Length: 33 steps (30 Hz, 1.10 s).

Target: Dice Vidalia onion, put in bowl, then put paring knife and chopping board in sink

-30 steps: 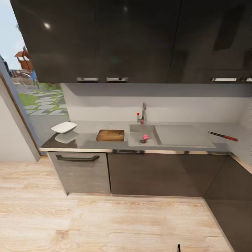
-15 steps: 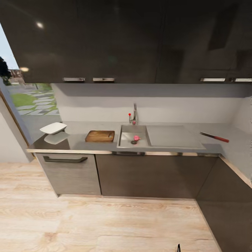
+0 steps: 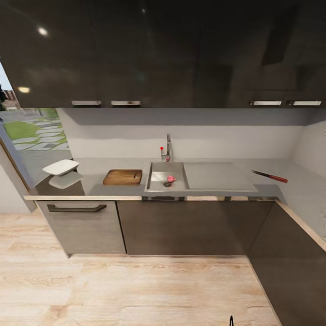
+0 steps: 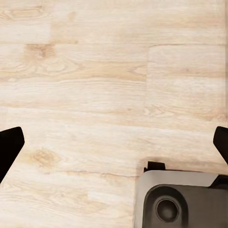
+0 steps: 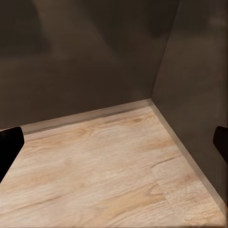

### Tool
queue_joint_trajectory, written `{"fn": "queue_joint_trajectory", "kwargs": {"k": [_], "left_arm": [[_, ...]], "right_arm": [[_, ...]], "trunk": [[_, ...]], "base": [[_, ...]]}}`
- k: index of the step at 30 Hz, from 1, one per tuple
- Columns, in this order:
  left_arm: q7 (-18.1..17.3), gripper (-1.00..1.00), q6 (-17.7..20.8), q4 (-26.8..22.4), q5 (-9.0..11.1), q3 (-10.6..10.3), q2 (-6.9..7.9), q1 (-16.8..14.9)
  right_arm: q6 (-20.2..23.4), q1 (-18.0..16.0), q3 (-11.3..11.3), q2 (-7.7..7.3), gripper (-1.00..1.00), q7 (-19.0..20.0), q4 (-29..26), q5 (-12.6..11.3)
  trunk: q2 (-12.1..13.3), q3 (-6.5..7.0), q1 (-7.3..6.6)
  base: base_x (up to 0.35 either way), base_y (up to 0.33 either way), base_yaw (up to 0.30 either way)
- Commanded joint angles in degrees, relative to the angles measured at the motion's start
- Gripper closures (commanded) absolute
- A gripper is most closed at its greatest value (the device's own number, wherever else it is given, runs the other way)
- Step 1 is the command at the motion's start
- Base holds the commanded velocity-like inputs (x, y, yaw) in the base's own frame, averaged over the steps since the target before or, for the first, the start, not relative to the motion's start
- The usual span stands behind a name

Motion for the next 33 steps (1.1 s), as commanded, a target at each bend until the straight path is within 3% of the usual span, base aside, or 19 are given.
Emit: {"fn": "queue_joint_trajectory", "kwargs": {"k": [1,12,15,18,20,23,26,27,29,32,33], "left_arm": [[0.1,-1.0,-0.1,0.0,0.1,0.0,-0.01,0.0],[0.1,-1.0,0.2,0.4,0.1,0.0,-0.45,0.0],[0.2,-1.0,0.9,-1.0,0.0,0.0,-1.6,0.0],[0.5,-1.0,5.2,-5.7,-0.1,0.0,-3.1,0.0],[1.3,-1.0,13.2,-11.3,-0.3,0.0,-4.36,0.0],[1.8,-1.0,28.0,-22.0,-0.5,0.0,-5.84,-0.1],[1.8,-1.0,36.8,-30.5,-0.5,-0.1,-6.61,-0.1],[1.7,-1.0,41.0,-35.6,-0.5,-0.2,-6.85,-0.2],[1.7,-1.0,45.8,-41.1,-0.5,-0.4,-7.1,-0.2],[1.6,-1.0,58.4,-53.2,-0.5,-2.3,-7.92,-0.5],[1.6,-1.0,60.5,-55.0,-0.5,-2.8,-8.11,-0.8]], "right_arm": [[-0.2,0.0,-0.4,0.01,-1.0,0.1,0.0,0.1],[0.1,0.0,-0.4,0.03,-1.0,0.1,0.0,0.1],[0.1,0.0,-0.4,0.0,-1.0,0.1,0.0,0.1],[0.1,0.0,-0.4,-0.01,-1.0,0.1,0.0,0.1],[0.1,-0.1,-0.4,0.01,-1.0,0.1,0.0,0.1],[0.2,0.0,-0.4,-0.02,-1.0,0.1,0.0,0.1],[0.2,0.0,-0.4,-0.04,-1.0,0.1,0.0,0.1],[0.2,0.0,-0.4,-0.05,-1.0,0.1,0.0,0.1],[0.2,0.0,-0.4,-0.03,-1.0,0.1,0.0,0.1],[0.2,0.0,-0.4,-0.05,-1.0,0.1,0.0,0.1],[0.2,0.0,-0.4,-0.05,-1.0,0.1,0.0,0.1]], "trunk": [[-0.1,-0.12,0.03],[-0.1,-0.12,0.03],[-0.1,-0.12,0.03],[-0.1,-0.12,0.03],[-0.1,-0.12,0.03],[-0.1,-0.12,0.03],[-0.1,-0.12,0.03],[-0.1,-0.12,0.03],[-0.1,-0.12,0.03],[-0.1,-0.12,0.03],[-0.1,-0.12,0.03]], "base": [[0.0,0.0,-0.077],[0.0,0.0,-0.017],[0.0,0.0,-0.001],[0.0,0.0,0.0],[0.0,0.0,0.0],[0.0,0.0,0.0],[0.0,0.0,0.0],[0.0,0.0,0.0],[0.0,0.0,0.0],[0.0,0.0,0.0],[0.0,0.0,0.0]]}}
